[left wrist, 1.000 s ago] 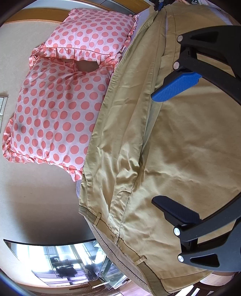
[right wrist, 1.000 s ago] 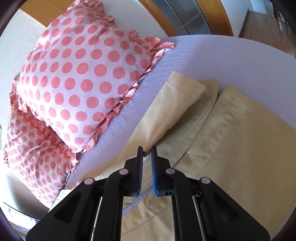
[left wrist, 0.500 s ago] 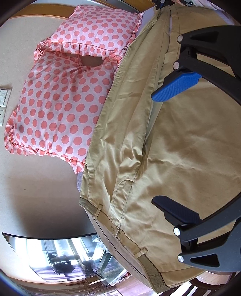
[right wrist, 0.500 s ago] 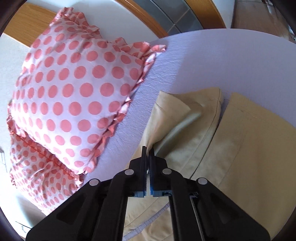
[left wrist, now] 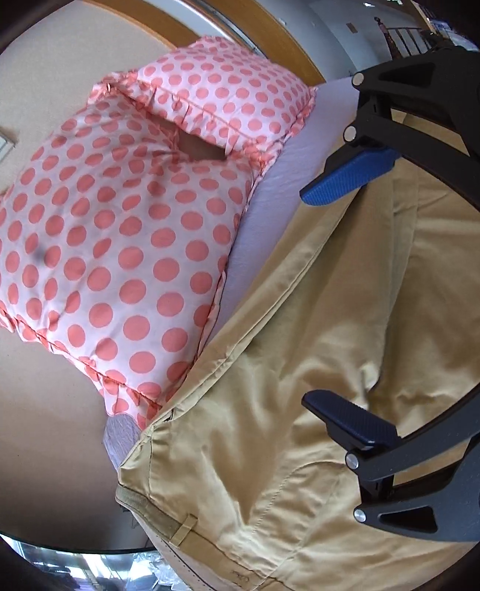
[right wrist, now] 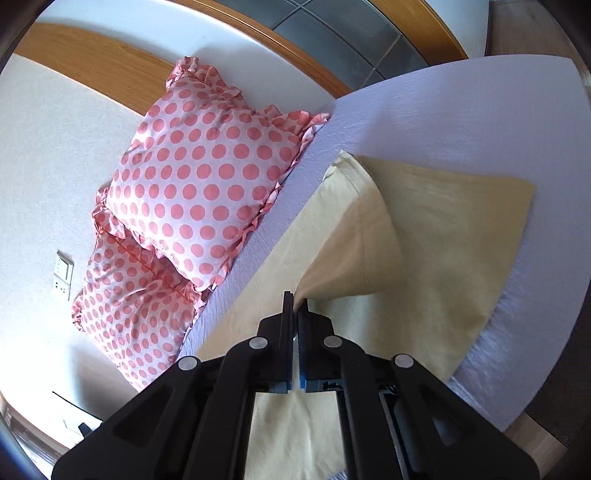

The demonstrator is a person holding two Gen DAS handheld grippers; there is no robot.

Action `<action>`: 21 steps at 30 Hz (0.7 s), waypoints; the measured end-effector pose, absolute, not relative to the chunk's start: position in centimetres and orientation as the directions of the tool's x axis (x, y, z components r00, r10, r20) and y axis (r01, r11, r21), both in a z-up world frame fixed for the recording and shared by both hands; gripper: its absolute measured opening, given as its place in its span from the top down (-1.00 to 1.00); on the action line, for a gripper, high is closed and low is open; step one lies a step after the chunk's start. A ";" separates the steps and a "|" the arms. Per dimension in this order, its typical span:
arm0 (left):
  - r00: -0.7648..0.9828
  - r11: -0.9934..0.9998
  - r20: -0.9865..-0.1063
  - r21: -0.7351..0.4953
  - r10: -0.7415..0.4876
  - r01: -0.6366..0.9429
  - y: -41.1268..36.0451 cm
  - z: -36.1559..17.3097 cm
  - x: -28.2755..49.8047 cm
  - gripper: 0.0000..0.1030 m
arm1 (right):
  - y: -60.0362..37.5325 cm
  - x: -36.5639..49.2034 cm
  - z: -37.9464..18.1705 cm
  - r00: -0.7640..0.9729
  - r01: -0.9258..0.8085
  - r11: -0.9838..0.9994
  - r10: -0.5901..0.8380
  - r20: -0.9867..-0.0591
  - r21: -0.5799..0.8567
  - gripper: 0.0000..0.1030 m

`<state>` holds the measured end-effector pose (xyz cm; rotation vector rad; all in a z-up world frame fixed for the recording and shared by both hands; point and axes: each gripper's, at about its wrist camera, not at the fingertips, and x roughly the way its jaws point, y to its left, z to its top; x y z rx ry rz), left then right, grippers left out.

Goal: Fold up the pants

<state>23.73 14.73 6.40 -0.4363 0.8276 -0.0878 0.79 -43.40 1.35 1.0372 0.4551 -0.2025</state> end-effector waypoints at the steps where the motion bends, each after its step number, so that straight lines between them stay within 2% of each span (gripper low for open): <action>1: 0.665 0.907 -0.709 -0.406 -0.234 -0.113 14.9 6.0 24.6 -0.82 | -43.3 0.8 1.3 0.888 0.373 0.507 0.049 -0.457 0.777 0.96; 2: 0.651 0.902 -0.726 -0.406 -0.222 -0.145 15.2 5.6 25.4 -0.74 | -43.3 0.8 1.4 0.888 0.372 0.511 0.047 -0.458 0.775 0.96; 7: 0.622 0.855 -0.746 -0.465 -0.239 -0.229 17.0 4.4 28.9 -0.56 | -43.7 1.1 1.7 0.895 0.357 0.515 0.050 -0.443 0.779 0.96; 10: 0.587 0.860 -0.784 -0.428 -0.200 -0.278 17.5 3.7 31.8 -0.30 | -43.8 1.1 1.8 0.899 0.348 0.516 0.052 -0.435 0.783 0.96; 11: 0.575 0.853 -0.796 -0.424 -0.189 -0.305 17.9 3.2 32.6 -0.06 | -43.8 1.0 1.7 0.900 0.346 0.514 0.054 -0.432 0.785 0.96; 12: 0.564 0.838 -0.805 -0.429 -0.184 -0.338 18.5 2.6 33.3 0.33 | -43.9 1.1 1.7 0.901 0.344 0.511 0.056 -0.430 0.787 0.96; 14: 0.564 0.787 -0.797 -0.483 -0.215 -0.384 19.9 1.5 33.6 0.89 | -44.0 1.1 1.7 0.903 0.341 0.506 0.057 -0.426 0.792 0.96; 16: 0.610 0.766 -0.759 -0.526 -0.228 -0.368 20.3 2.1 32.0 0.95 | -44.1 1.1 1.8 0.905 0.338 0.509 0.057 -0.422 0.792 0.96; 18: 0.659 0.805 -0.725 -0.506 -0.202 -0.309 19.7 4.3 29.2 0.95 | -44.4 0.9 2.2 0.907 0.338 0.517 0.043 -0.418 0.786 0.96; 21: 0.752 0.806 -0.621 -0.550 -0.222 -0.217 19.9 8.0 21.9 0.96 | -45.2 0.1 2.8 0.915 0.343 0.515 0.008 -0.404 0.786 0.96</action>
